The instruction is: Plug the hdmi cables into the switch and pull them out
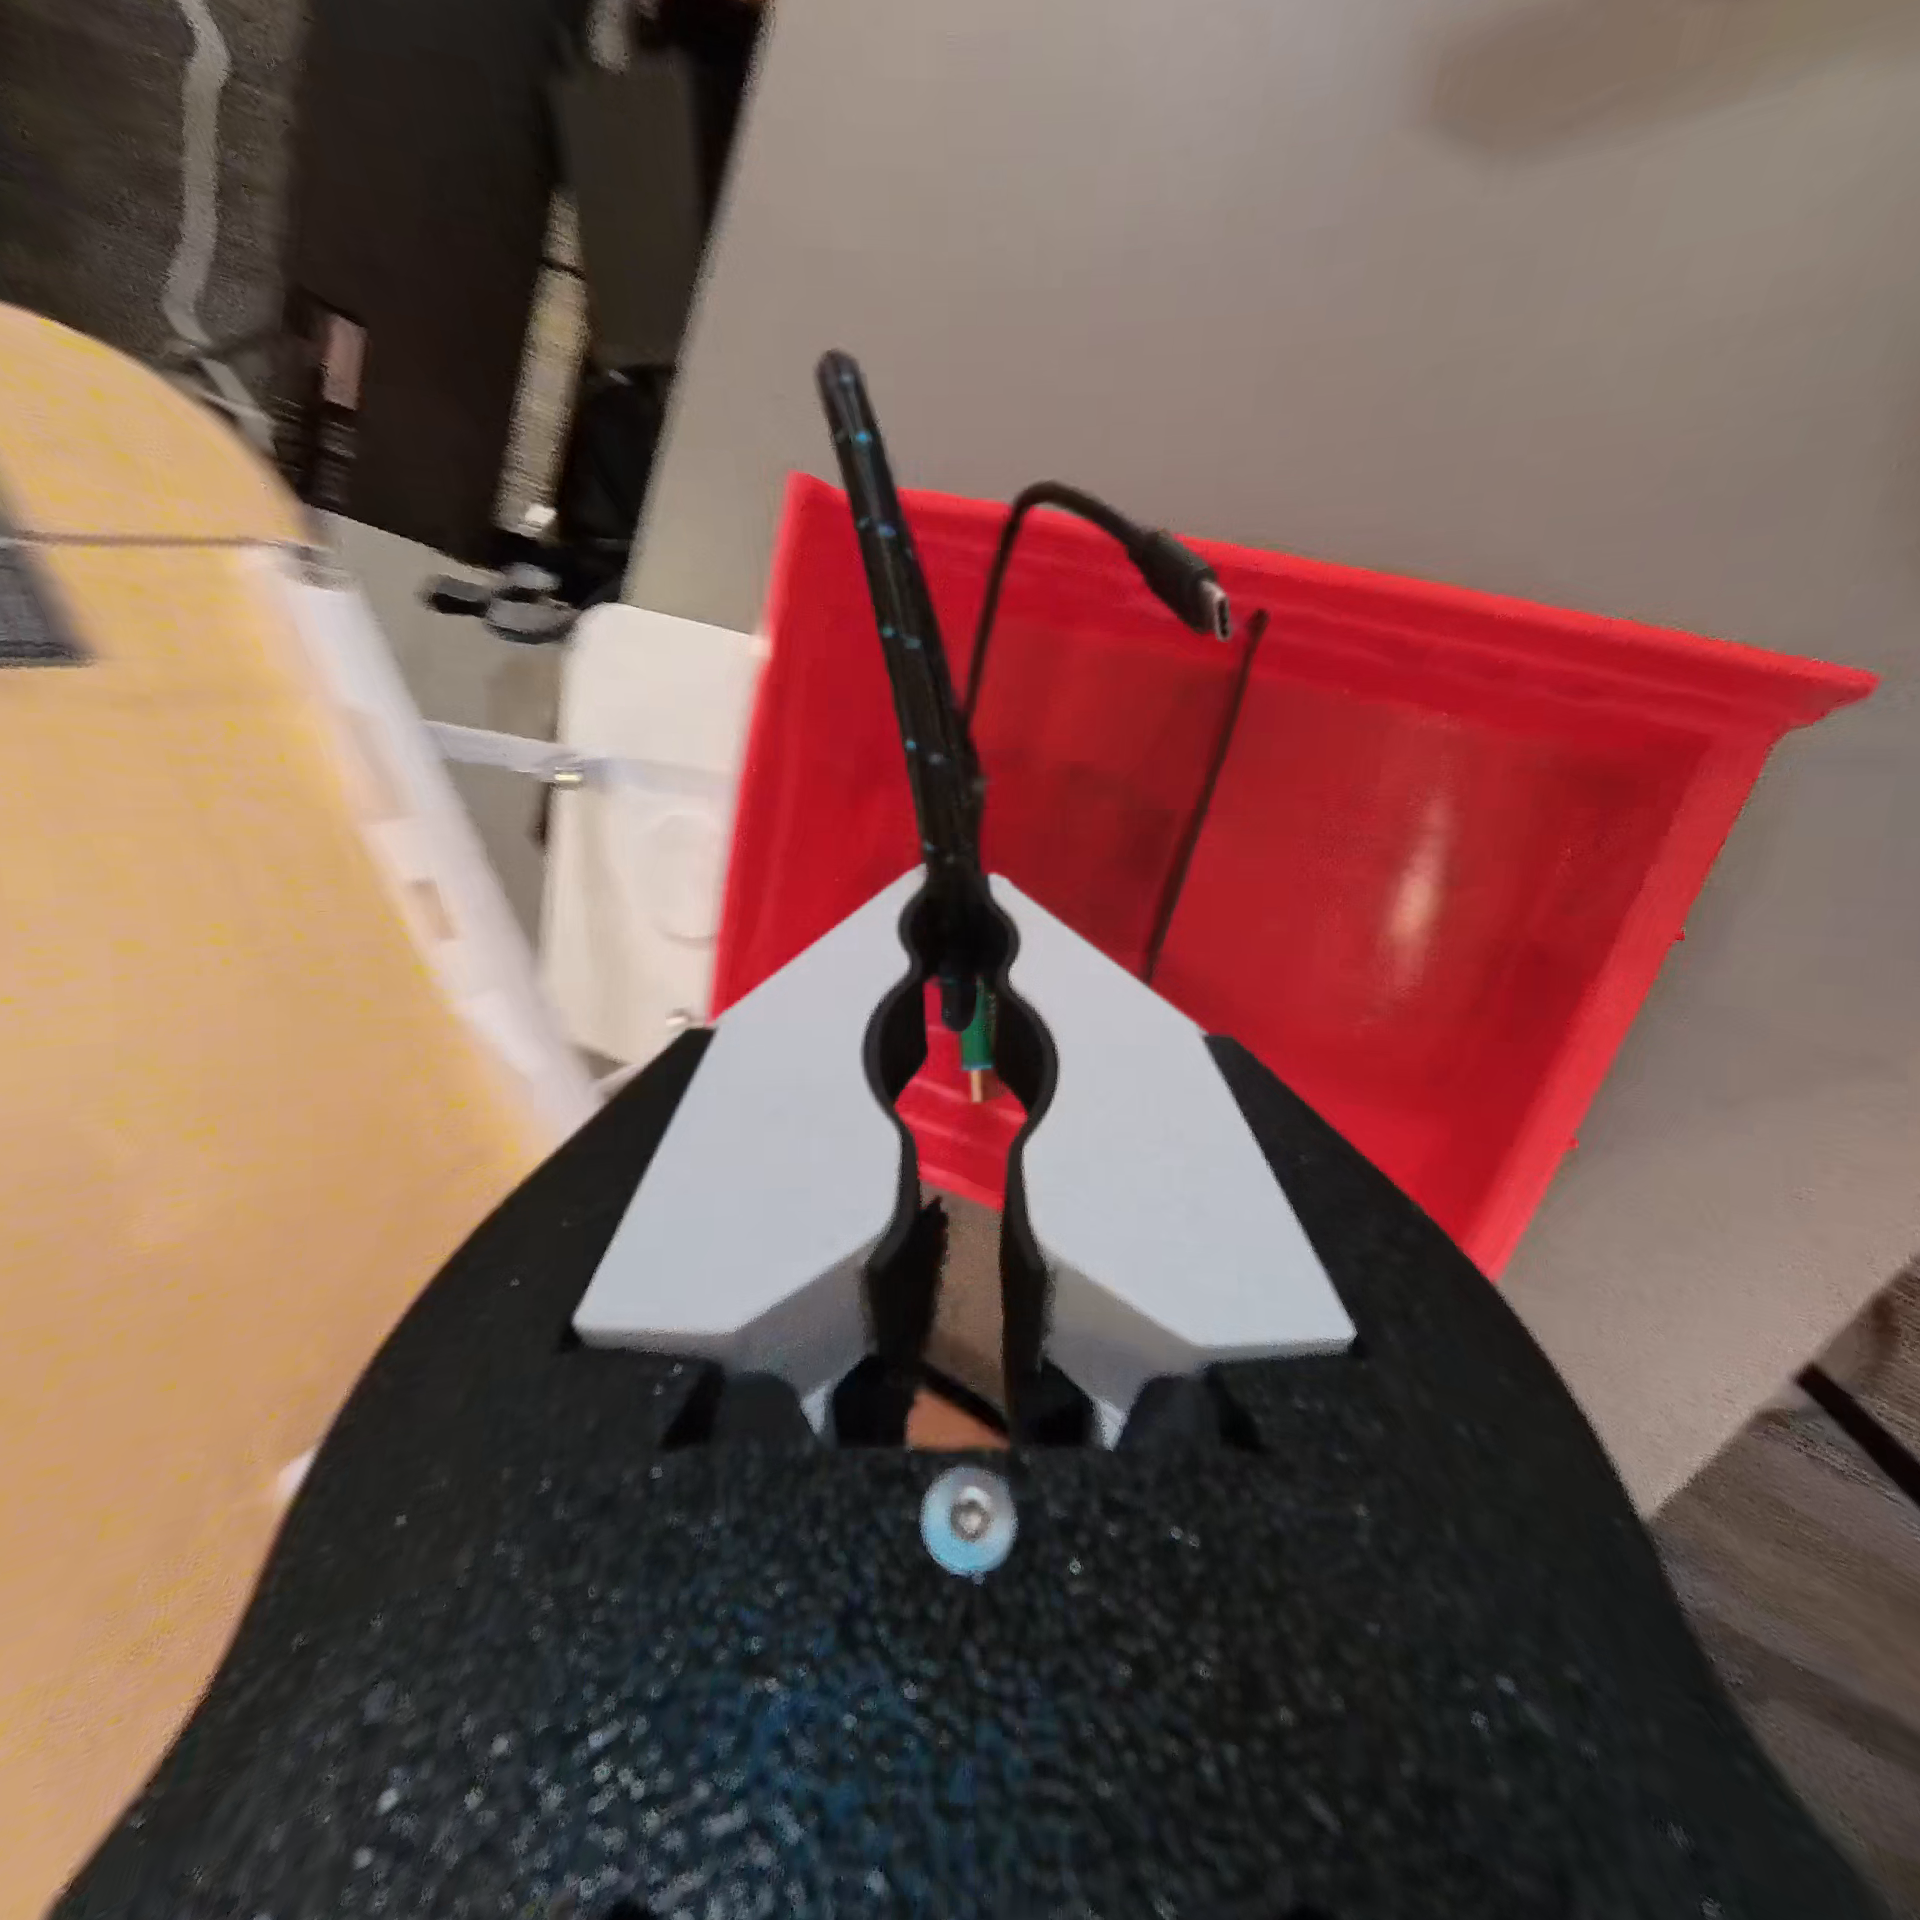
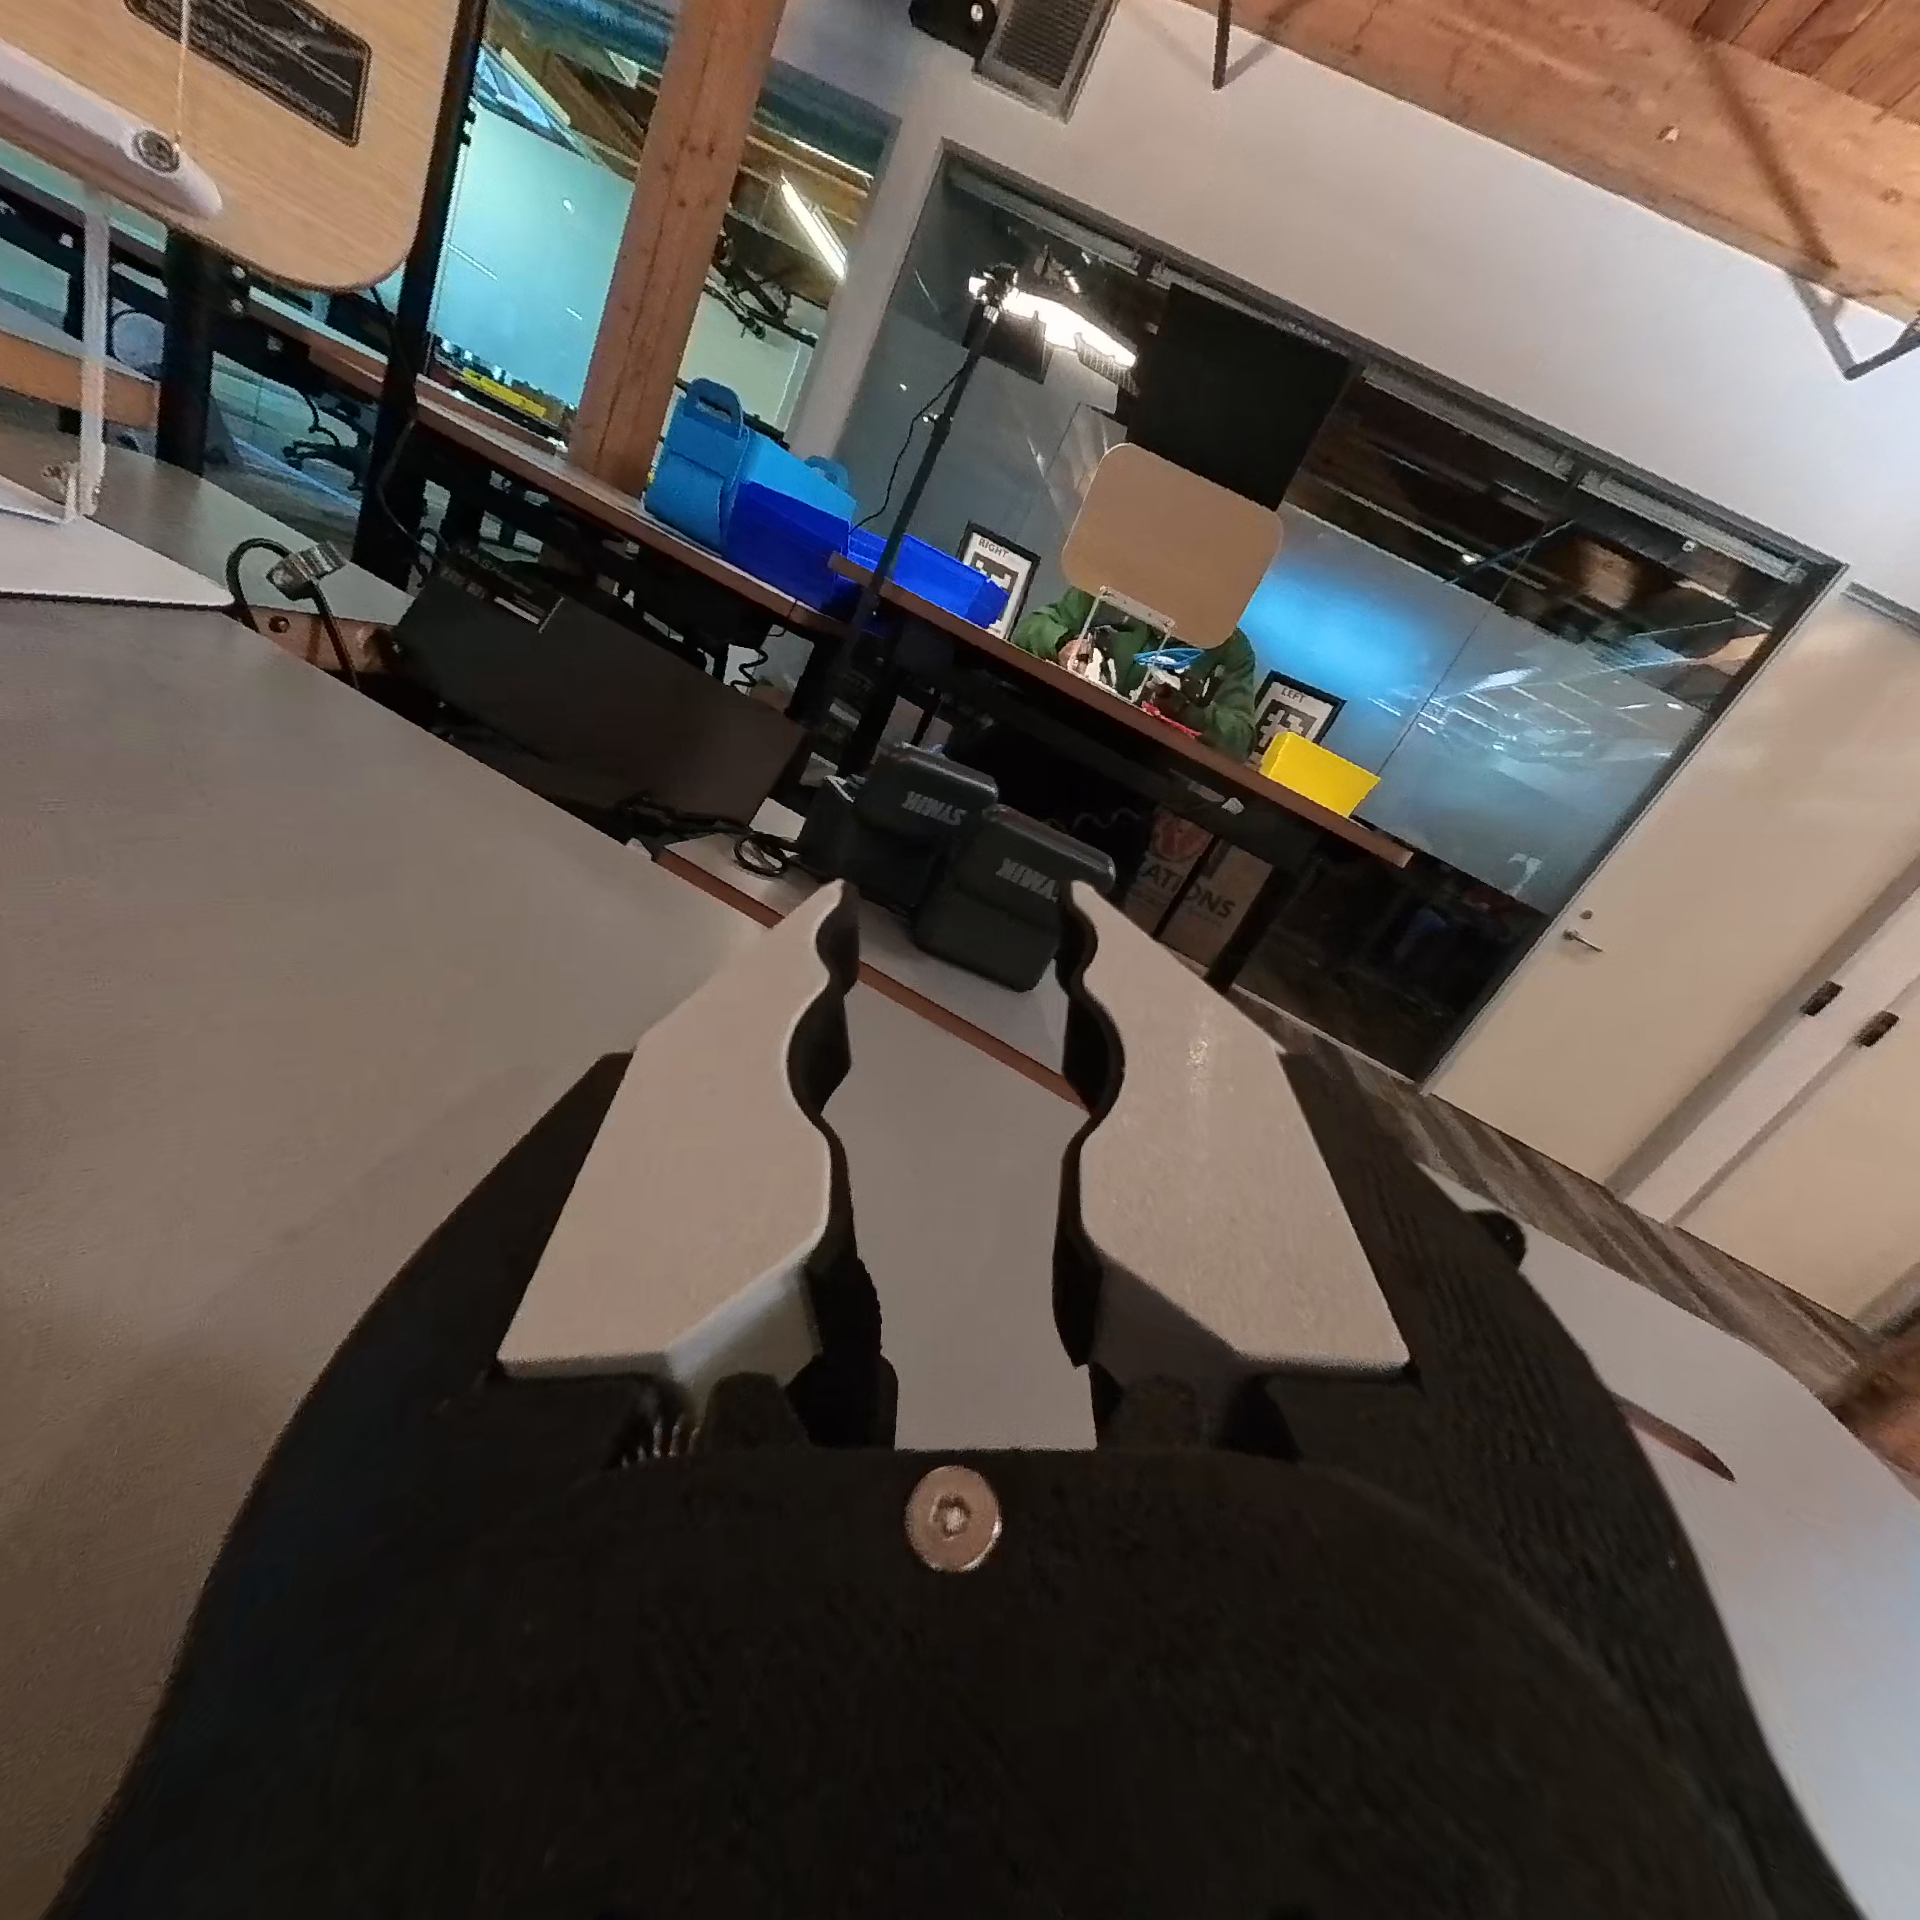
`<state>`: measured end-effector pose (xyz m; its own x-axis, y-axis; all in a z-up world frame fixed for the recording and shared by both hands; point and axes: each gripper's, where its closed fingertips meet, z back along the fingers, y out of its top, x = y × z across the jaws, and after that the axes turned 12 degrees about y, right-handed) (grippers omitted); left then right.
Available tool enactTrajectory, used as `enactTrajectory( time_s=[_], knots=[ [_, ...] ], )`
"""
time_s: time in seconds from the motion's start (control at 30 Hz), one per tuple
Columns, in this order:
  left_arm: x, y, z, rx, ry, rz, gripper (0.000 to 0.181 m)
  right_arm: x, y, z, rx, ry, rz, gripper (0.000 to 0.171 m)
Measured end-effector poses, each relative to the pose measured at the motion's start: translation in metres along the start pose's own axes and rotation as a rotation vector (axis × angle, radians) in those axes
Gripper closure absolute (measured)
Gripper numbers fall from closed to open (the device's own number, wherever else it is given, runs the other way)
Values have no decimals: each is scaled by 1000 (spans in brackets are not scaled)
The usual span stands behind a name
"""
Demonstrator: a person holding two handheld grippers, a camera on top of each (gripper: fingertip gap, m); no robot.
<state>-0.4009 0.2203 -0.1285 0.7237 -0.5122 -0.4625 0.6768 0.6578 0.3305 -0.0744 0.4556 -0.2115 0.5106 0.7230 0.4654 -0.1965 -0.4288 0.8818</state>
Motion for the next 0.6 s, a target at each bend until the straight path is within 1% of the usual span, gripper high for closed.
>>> enactTrajectory(
  time_s=[0.03, 0.1, 0.17, 0.27, 0.33, 0.43, 0.47, 0.53, 0.6],
  knots=[
    [-11, 6, 14, 4, 58, -14, 178, 1, 0, 1, 3, -1, -8, 135],
    [-31, 23, 44, 6, 163, -52, 179, 3, 0, 1, 4, -12, -19, 136],
    [-48, 49, 78, 28, 259, -83, 179, 5, -1, 2, 2, -24, -22, 136],
    [-57, 102, 127, 105, 357, -121, 179, 8, -1, 4, 2, -39, -24, 137],
    [-51, 140, 146, 163, 378, -150, 179, 13, 0, 6, 6, -62, -23, 138],
    [-37, 182, 149, 182, 460, -217, 179, 31, -4, 16, -19, -137, 31, 139],
    [-25, 198, 145, 230, 472, -232, 179, 40, -8, 20, -46, -172, 57, 139],
    [3, 226, 132, 318, 508, -230, 179, 53, -16, 32, -87, -221, 72, 140],
    [31, 246, 106, 363, 546, -233, 179, 63, -18, 44, -90, -248, 68, 140]
  ],
)
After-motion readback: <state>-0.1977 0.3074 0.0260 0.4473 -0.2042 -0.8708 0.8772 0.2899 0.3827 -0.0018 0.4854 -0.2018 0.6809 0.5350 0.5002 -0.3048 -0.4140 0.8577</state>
